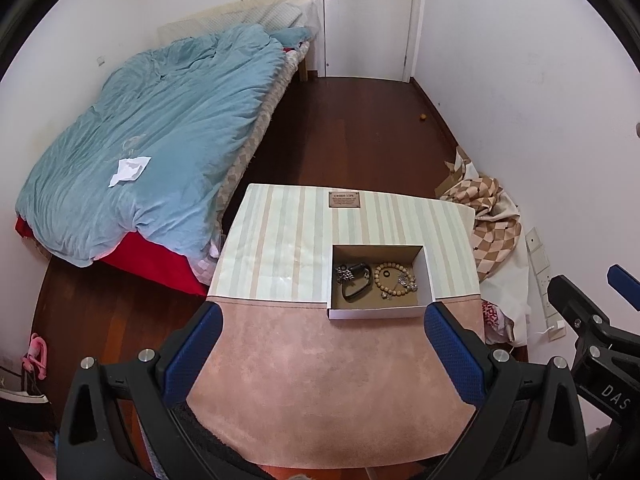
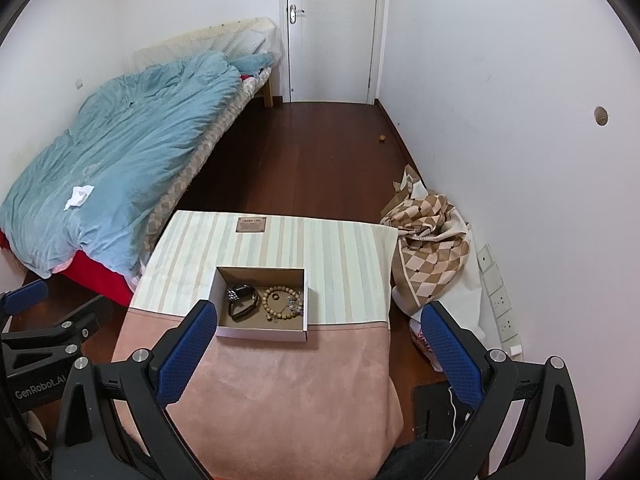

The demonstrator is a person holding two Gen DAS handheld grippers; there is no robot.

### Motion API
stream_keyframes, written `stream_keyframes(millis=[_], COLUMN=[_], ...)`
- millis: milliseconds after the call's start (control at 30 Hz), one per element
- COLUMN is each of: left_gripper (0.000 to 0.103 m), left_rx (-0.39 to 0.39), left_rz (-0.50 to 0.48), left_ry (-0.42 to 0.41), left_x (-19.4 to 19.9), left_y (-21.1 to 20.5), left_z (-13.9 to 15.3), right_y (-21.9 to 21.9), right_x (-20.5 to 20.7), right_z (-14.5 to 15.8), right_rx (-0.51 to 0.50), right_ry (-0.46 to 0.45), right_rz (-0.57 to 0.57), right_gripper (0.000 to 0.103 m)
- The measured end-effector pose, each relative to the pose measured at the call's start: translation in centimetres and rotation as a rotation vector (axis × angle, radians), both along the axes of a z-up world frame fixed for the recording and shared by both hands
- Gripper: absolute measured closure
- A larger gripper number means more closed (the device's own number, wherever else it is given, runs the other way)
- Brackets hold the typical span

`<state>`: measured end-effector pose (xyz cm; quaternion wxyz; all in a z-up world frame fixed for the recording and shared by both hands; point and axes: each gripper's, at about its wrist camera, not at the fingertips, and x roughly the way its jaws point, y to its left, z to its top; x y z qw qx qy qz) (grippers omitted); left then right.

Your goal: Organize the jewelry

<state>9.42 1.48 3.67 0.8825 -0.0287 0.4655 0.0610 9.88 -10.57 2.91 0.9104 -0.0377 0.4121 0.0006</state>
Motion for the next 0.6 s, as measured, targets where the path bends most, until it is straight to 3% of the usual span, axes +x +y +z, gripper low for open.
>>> stream_keyframes(millis=[600], left_gripper=[0.000], left_rx=[0.018], left_rz=[0.000], left_ry=[0.029], left_x=[1.2], left_y=[-0.1], left_z=[-1.0], right_y=[0.0], right_x=[1.7], right_z=[-1.6], right_rx=[-0.017], right_ry=[0.046], right_rz=[-0.013], right_gripper=[0.000])
